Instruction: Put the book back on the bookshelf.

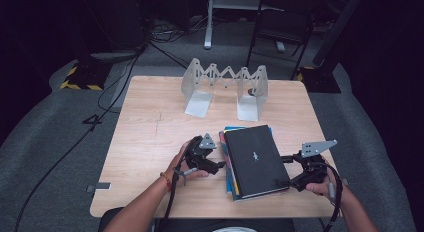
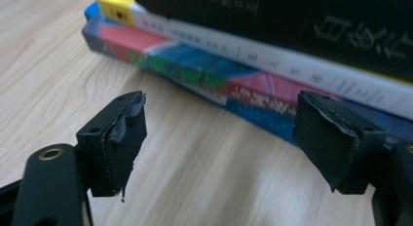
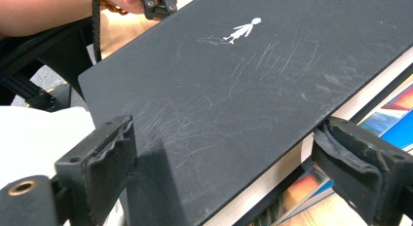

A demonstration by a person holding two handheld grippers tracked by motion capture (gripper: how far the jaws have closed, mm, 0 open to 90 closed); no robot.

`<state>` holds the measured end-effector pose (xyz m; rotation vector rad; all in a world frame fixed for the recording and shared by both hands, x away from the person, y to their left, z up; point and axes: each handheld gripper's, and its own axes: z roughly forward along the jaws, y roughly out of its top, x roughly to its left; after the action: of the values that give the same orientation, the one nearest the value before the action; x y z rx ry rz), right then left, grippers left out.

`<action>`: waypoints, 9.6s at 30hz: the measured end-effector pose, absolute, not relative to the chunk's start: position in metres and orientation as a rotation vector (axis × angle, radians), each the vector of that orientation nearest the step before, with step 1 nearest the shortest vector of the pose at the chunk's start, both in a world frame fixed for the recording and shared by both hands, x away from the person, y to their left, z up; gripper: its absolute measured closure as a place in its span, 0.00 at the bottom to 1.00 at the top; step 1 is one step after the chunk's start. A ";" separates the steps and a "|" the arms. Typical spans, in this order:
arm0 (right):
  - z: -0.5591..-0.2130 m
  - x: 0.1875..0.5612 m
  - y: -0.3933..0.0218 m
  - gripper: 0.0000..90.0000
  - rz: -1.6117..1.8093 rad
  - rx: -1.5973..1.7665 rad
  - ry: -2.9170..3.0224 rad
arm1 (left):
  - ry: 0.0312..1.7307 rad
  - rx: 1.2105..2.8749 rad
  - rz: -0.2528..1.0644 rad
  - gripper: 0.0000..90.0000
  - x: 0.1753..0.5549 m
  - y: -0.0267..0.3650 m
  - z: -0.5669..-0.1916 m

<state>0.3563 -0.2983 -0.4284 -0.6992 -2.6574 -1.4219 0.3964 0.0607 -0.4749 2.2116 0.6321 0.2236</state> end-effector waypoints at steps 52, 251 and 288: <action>-0.430 0.358 -0.278 0.11 -1.502 -0.685 -2.697 | 0.688 2.113 0.102 0.19 0.408 0.086 -0.470; -0.417 0.333 -0.288 0.92 -1.742 -0.173 -2.853 | 0.329 1.862 0.026 0.23 0.401 0.072 -0.396; -0.413 0.352 -0.315 0.53 -1.911 -0.632 -2.880 | 0.268 1.833 0.160 0.54 0.379 0.021 -0.371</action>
<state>0.3523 -0.3154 -0.4126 -0.6318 -2.8800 -1.9110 0.3794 0.0212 -0.3707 1.8332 0.2680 0.1605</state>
